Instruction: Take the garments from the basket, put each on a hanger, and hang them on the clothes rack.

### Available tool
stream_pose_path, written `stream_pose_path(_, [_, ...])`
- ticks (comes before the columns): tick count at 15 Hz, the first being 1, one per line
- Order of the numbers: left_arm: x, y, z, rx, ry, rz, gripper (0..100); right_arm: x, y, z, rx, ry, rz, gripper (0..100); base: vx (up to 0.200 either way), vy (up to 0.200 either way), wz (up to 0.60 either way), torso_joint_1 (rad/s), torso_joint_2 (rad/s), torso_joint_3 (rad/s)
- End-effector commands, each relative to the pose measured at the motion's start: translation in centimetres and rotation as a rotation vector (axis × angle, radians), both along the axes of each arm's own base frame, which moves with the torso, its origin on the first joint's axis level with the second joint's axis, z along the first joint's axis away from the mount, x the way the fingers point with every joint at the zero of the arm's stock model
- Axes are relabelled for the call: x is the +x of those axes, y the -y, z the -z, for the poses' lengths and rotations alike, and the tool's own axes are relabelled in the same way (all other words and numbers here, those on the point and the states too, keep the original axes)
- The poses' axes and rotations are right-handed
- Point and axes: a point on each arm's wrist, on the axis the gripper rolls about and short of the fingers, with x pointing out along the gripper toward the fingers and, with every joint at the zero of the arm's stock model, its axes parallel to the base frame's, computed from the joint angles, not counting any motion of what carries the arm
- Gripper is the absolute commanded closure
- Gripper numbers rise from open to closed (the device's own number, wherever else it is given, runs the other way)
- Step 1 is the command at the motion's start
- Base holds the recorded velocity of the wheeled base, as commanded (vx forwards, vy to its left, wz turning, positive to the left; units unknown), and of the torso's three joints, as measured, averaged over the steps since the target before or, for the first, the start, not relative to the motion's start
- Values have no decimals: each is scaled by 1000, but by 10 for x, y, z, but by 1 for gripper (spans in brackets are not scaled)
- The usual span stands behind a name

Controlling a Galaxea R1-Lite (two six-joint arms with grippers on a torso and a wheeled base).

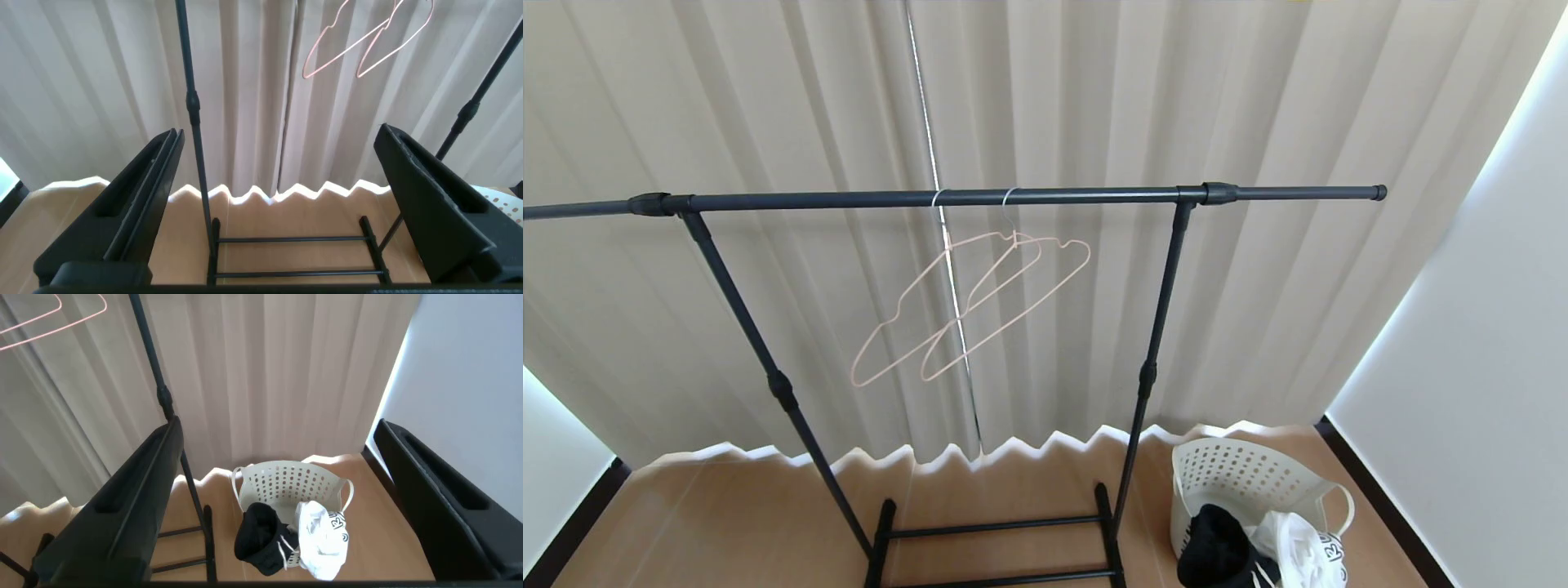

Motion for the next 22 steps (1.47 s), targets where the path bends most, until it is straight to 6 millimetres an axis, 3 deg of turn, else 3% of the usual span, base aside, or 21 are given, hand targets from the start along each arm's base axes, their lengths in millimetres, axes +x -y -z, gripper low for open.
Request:
stream_pose_path(1, [0, 0, 0, 0, 2, -1, 0, 0, 0, 0, 0, 1, 0, 0, 0, 0, 0, 0, 0, 0])
stream_pose_path(17, [0, 0, 0, 3, 0, 1, 0, 0, 0, 1, -2, -8, -15, 0, 0, 0, 0, 0, 0, 0])
stream_pose_path(22, [0, 0, 0, 1, 0, 1, 0, 0, 0, 1, -3, -8, -15, 0, 0, 0, 0, -133, 305, 174])
